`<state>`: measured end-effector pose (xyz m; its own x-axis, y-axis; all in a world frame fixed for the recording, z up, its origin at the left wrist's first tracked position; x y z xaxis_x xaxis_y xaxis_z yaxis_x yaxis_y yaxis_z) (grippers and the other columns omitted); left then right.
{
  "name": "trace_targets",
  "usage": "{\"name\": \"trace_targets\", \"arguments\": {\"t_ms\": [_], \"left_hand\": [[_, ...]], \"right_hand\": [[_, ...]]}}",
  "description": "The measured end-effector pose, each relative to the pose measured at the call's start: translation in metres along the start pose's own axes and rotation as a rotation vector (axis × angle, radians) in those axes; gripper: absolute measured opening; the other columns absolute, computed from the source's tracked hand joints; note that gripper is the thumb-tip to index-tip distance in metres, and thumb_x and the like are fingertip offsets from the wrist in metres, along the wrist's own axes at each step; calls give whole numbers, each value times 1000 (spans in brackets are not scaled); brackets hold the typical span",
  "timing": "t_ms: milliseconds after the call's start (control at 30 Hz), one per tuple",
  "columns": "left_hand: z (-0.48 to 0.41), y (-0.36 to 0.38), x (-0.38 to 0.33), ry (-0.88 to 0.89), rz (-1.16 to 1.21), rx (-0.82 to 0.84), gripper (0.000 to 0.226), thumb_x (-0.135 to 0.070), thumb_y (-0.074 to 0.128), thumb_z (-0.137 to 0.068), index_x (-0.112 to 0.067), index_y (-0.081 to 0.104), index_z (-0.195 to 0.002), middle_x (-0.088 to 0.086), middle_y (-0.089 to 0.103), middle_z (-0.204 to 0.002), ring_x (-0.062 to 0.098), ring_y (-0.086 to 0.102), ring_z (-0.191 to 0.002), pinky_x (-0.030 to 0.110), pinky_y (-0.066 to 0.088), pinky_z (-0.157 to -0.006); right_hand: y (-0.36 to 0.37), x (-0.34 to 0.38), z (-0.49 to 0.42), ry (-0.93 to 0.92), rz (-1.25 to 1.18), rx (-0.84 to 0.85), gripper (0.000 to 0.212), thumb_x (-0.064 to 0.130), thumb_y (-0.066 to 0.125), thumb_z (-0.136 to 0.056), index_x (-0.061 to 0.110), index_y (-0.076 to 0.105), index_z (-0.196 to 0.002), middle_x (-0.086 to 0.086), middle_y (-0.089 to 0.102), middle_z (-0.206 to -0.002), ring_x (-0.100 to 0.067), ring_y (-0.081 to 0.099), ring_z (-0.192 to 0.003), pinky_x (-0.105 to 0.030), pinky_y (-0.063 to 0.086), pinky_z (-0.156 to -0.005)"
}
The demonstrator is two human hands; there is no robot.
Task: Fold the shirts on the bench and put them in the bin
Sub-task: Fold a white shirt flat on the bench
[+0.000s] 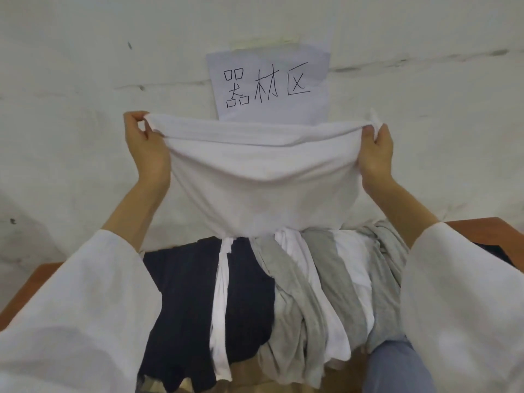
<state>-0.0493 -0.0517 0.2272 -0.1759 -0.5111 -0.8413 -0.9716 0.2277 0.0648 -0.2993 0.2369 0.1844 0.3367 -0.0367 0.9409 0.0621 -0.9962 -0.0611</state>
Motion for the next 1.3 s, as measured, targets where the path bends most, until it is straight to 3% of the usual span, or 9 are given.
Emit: {"name": "trace_targets", "arguments": {"t_ms": [200, 333, 433, 600, 733, 867, 967, 1133, 1300], "left_hand": [[46, -47, -30, -217, 65, 98, 29, -2, 35, -90, -27, 45, -78, -7, 55, -79, 5, 52, -67, 21, 44, -55], [135, -85, 16, -518, -129, 226, 31, -2, 35, -95, -22, 46, -76, -1, 51, -78, 11, 49, -69, 22, 41, -61], [214, -109, 67, -781, -369, 518, 26, -1, 41, -96, -15, 55, -80, 8, 58, -80, 22, 55, -74, 32, 44, -66], [270, -142, 95, -1185, -381, 641, 24, -3, 60, -84, 7, 62, -63, 17, 55, -61, 28, 49, -60, 34, 38, -62], [239, -138, 75, -1023, -289, 944, 26, -13, 70, -63, 3, 74, -83, 19, 65, -85, 28, 59, -77, 29, 46, -67], [191, -113, 83, -793, -95, 627, 17, 2, 55, -86, -6, 70, -85, 13, 70, -81, 24, 65, -77, 35, 50, -70], [166, -87, 125, -759, -165, 382, 11, -10, 55, -91, -5, 63, -85, 11, 67, -83, 26, 61, -78, 35, 48, -70], [194, -63, 210, -823, -507, 537, 20, -4, 52, -91, -8, 56, -72, 7, 57, -76, 25, 54, -77, 30, 41, -64], [190, -62, 225, -749, -530, 397, 37, -18, 58, -91, -12, 44, -58, 4, 43, -60, 16, 39, -58, 27, 30, -56]], "right_hand": [[-63, 19, 56, 102, -74, 78, 16, 20, 47, -95, 5, 48, -93, 1, 48, -82, -14, 45, -74, -26, 36, -64], [-112, -50, 143, 226, 177, 175, 32, 27, 52, -96, 10, 47, -69, -6, 44, -68, -18, 38, -65, -32, 29, -58], [-137, -107, 210, 373, 281, 291, 19, 26, 52, -97, 15, 57, -81, -5, 57, -78, -23, 51, -76, -34, 39, -67], [-145, -146, 247, 479, 392, 402, 28, 12, 52, -96, 6, 55, -123, -11, 59, -112, -27, 53, -101, -32, 38, -84], [-133, -139, 216, 469, 483, 484, 32, 5, 50, -93, 4, 55, -124, -16, 58, -122, -32, 52, -112, -40, 39, -96], [-114, -114, 167, 389, 357, 385, 26, 3, 49, -93, 3, 53, -119, -11, 53, -110, -25, 47, -104, -34, 35, -89], [-96, -123, 138, 313, 352, 273, 25, 8, 48, -94, 3, 52, -118, -12, 57, -110, -26, 51, -99, -29, 39, -77], [-76, -187, 137, 507, 443, 391, 6, 2, 55, -87, 5, 51, -84, -11, 50, -78, -27, 47, -83, -32, 40, -68], [-73, -208, 120, 529, 565, 310, 45, 30, 51, -96, -12, 54, -112, -32, 57, -110, -41, 58, -93, -48, 47, -86]]}}
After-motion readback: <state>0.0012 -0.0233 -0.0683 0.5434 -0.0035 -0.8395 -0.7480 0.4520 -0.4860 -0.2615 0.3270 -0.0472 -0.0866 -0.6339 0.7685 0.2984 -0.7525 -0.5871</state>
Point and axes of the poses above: each hand's wrist, its own z-axis away from the middle knuckle, its own y-axis out of the palm, x = y × z, the point moved 4 cm from there along -z, towards the middle knuckle
